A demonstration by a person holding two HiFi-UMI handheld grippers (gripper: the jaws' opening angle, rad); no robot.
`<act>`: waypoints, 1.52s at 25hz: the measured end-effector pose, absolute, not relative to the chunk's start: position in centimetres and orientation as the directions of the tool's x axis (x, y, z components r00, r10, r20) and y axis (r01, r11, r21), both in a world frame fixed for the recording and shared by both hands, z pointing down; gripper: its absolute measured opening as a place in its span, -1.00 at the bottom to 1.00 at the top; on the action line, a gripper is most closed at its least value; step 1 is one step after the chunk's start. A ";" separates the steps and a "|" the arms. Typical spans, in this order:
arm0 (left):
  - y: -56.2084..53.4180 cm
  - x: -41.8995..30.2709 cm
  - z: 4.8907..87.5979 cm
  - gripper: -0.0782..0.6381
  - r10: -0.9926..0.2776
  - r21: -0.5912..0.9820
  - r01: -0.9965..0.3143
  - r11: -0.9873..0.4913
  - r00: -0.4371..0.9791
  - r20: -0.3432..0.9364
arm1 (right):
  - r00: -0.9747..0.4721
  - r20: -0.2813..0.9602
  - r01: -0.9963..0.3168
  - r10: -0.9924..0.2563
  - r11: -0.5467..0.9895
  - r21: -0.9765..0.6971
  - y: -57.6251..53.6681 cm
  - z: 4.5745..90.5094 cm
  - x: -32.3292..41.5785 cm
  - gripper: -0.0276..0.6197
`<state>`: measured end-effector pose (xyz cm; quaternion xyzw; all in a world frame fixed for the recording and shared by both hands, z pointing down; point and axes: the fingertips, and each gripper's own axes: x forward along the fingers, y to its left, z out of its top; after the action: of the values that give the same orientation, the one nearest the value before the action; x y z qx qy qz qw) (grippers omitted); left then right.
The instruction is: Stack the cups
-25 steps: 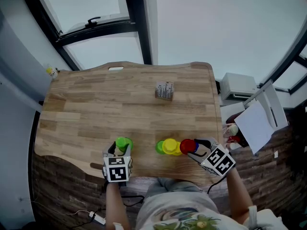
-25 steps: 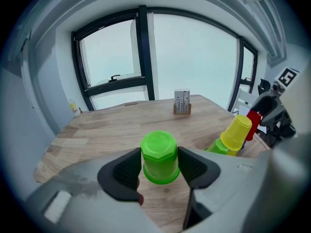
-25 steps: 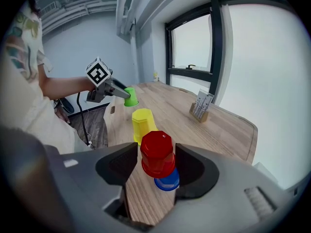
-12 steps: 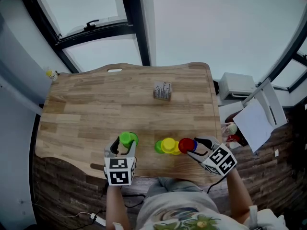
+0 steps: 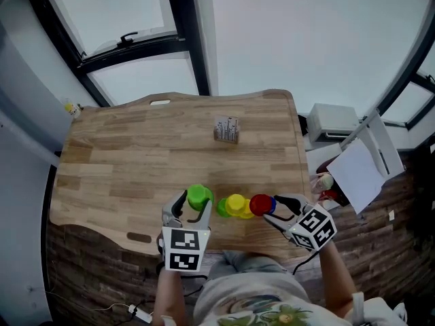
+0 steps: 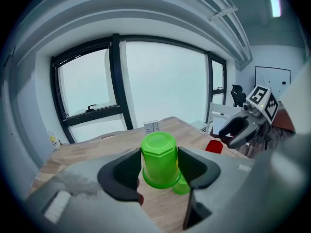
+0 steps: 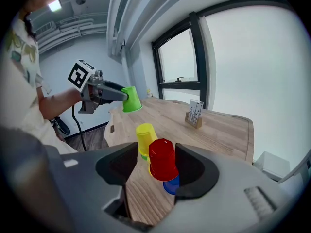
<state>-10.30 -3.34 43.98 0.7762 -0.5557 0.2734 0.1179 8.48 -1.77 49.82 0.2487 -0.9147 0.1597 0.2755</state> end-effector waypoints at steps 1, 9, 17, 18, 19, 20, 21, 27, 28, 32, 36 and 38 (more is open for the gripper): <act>-3.3 -9.8 43.8 -0.09 -0.798 -0.121 -0.923 -0.366 0.244 0.552 | -0.725 0.582 -0.545 -0.369 0.824 -0.156 -1.6 49.8 8.5 -0.15; -3.2 -5.5 43.6 -0.09 -0.772 -0.105 -0.887 -0.450 0.327 0.546 | -0.721 0.576 -0.560 -0.384 0.814 -0.158 -0.6 49.6 9.4 -0.15; -3.1 -1.2 43.9 -0.09 -0.732 -0.081 -0.843 -0.533 0.410 0.545 | -0.715 0.572 -0.579 -0.402 0.798 -0.164 0.0 49.5 10.2 -0.16; -3.1 -0.7 43.9 -0.09 -0.727 -0.080 -0.837 -0.542 0.419 0.545 | -0.715 0.571 -0.582 -0.404 0.797 -0.164 0.0 49.5 10.2 -0.16; -3.2 -0.2 44.0 -0.09 -0.722 -0.080 -0.831 -0.551 0.427 0.545 | -0.714 0.571 -0.584 -0.406 0.795 -0.164 0.1 49.4 10.3 -0.16; -3.2 0.3 44.0 -0.09 -0.717 -0.079 -0.825 -0.560 0.434 0.545 | -0.712 0.571 -0.586 -0.408 0.794 -0.164 0.1 49.4 10.4 -0.16; -3.2 0.8 44.1 -0.10 -0.712 -0.079 -0.819 -0.568 0.442 0.546 | -0.711 0.573 -0.587 -0.408 0.793 -0.164 0.1 49.5 10.5 -0.16; -3.2 2.9 44.9 -0.09 -0.688 -0.074 -0.795 -0.603 0.470 0.552 | -0.703 0.583 -0.594 -0.406 0.786 -0.169 0.6 49.9 11.1 -0.16; -3.1 3.1 45.1 -0.09 -0.685 -0.073 -0.792 -0.606 0.473 0.554 | -0.702 0.585 -0.595 -0.406 0.785 -0.170 0.7 50.0 11.2 -0.16; -3.3 3.6 45.6 -0.10 -0.677 -0.072 -0.786 -0.614 0.477 0.561 | -0.699 0.590 -0.600 -0.405 0.780 -0.175 0.8 50.2 11.5 -0.16; -3.4 3.7 46.1 -0.09 -0.671 -0.063 -0.785 -0.616 0.482 0.563 | -0.697 0.593 -0.601 -0.404 0.779 -0.176 1.0 50.4 11.5 -0.16; -3.4 3.8 46.3 -0.09 -0.668 -0.061 -0.784 -0.618 0.483 0.566 | -0.697 0.594 -0.601 -0.403 0.780 -0.176 1.1 50.3 11.5 -0.16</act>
<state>3.80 -3.38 46.28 0.8547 -0.4248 0.2798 0.1037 11.48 1.06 50.33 0.2780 -0.9030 0.1812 0.2729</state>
